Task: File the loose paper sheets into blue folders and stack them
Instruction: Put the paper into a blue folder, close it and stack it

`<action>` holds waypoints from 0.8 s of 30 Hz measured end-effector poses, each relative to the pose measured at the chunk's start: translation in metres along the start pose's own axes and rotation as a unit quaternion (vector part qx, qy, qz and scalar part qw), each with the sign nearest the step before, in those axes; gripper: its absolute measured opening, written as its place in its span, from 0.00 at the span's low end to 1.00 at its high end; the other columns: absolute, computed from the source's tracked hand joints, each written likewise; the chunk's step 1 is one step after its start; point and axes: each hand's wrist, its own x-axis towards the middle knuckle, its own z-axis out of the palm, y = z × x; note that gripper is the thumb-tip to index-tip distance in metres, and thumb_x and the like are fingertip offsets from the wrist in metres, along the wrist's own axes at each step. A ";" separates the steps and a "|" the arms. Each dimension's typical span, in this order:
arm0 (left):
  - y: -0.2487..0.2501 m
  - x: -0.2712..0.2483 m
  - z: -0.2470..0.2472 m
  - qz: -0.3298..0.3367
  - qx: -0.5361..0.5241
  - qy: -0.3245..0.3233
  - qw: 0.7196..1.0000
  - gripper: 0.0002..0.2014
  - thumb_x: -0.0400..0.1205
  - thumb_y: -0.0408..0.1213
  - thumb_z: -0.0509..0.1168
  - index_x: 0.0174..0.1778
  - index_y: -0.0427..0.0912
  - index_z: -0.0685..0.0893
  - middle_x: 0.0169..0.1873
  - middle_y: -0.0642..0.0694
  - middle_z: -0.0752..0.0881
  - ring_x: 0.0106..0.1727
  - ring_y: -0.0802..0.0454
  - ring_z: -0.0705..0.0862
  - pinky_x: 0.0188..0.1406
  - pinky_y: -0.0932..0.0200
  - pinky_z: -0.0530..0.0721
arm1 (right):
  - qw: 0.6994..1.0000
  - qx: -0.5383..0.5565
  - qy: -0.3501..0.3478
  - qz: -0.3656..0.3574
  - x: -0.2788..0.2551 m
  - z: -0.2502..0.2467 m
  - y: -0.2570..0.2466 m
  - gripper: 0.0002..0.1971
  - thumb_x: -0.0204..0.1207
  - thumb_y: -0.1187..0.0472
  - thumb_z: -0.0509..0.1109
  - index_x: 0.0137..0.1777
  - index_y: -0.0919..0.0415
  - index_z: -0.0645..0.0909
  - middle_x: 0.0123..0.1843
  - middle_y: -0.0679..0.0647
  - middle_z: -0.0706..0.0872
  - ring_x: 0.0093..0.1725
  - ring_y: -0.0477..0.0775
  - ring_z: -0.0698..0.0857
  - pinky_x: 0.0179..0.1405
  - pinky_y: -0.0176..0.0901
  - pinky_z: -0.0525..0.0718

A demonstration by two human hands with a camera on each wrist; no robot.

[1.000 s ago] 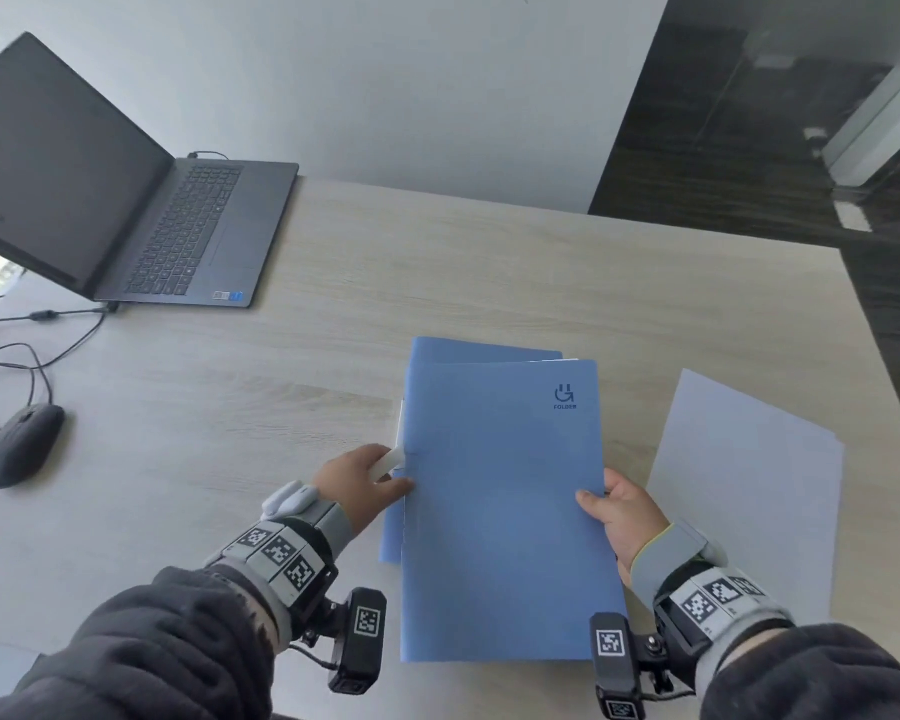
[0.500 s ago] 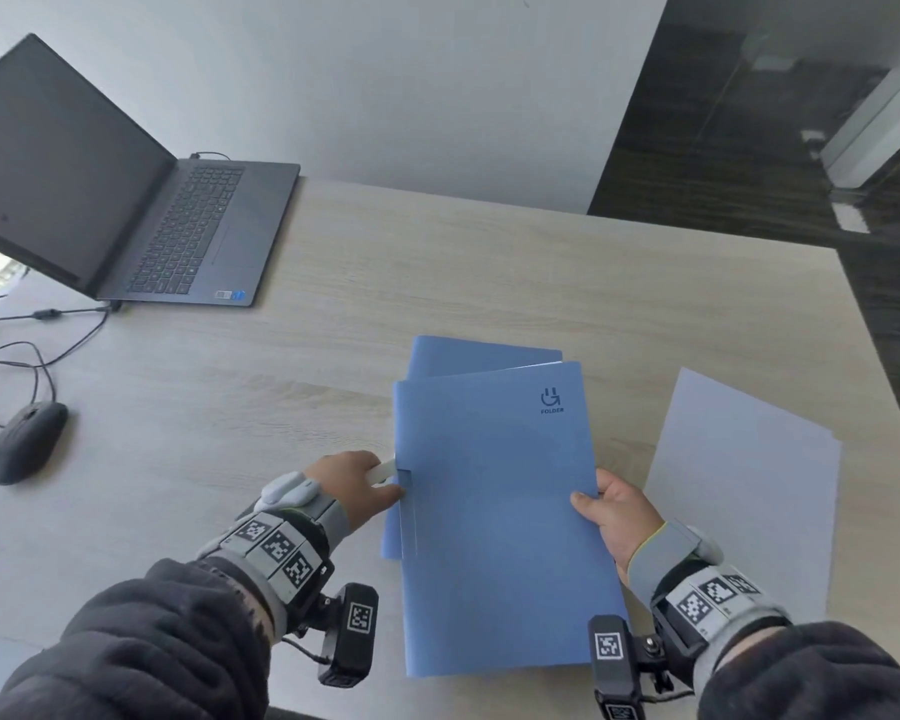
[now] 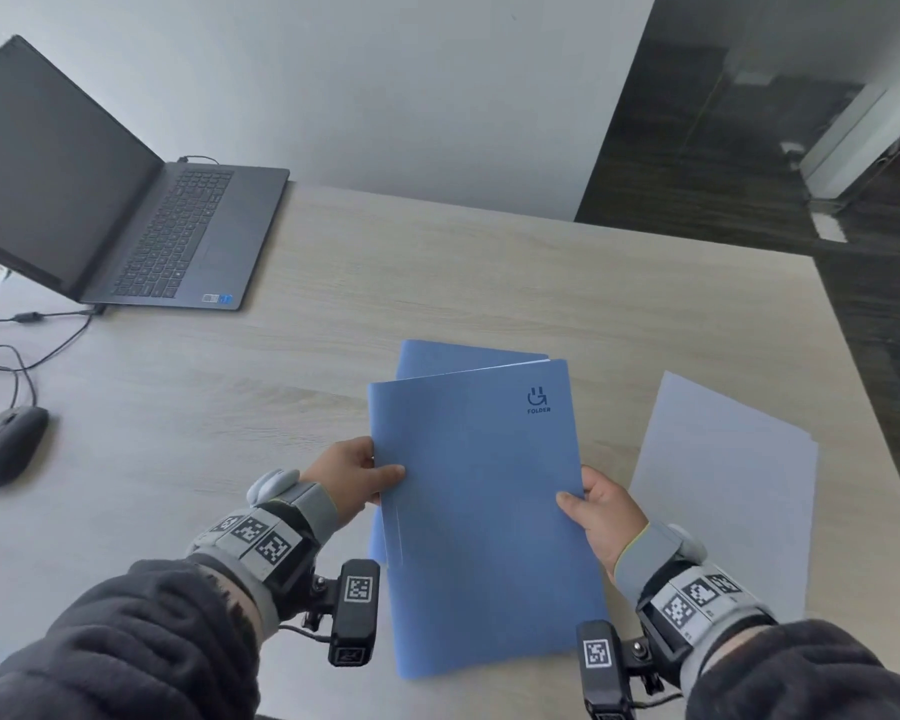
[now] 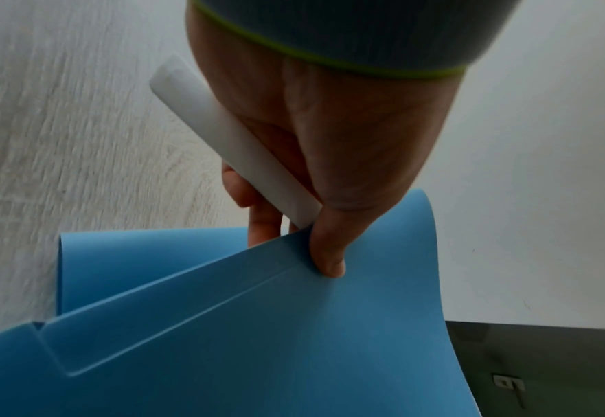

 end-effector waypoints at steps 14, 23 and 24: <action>-0.011 0.005 0.000 -0.049 0.044 -0.004 0.998 0.06 0.79 0.39 0.71 0.51 0.45 0.88 0.41 0.44 0.93 0.32 0.53 0.88 0.24 0.62 0.78 | 0.999 0.001 -0.011 0.036 0.002 -0.003 0.008 0.13 0.80 0.76 0.61 0.54 0.63 0.84 0.48 0.58 0.93 0.43 0.55 0.92 0.39 0.46 0.88; -0.008 0.003 -0.006 -0.079 0.067 -0.037 0.994 0.10 0.84 0.46 0.64 0.46 0.46 0.88 0.40 0.52 0.93 0.36 0.53 0.93 0.26 0.59 0.81 | 1.000 -0.014 -0.004 0.025 0.003 -0.003 0.006 0.15 0.79 0.78 0.59 0.53 0.63 0.84 0.43 0.51 0.93 0.40 0.49 0.92 0.36 0.40 0.88; -0.008 0.002 -0.008 -0.084 0.045 -0.038 0.995 0.12 0.85 0.46 0.62 0.47 0.44 0.89 0.39 0.52 0.94 0.38 0.52 0.94 0.28 0.58 0.82 | 1.000 -0.014 -0.003 0.024 0.003 -0.004 0.005 0.15 0.79 0.78 0.59 0.54 0.63 0.84 0.43 0.51 0.92 0.39 0.48 0.92 0.35 0.38 0.88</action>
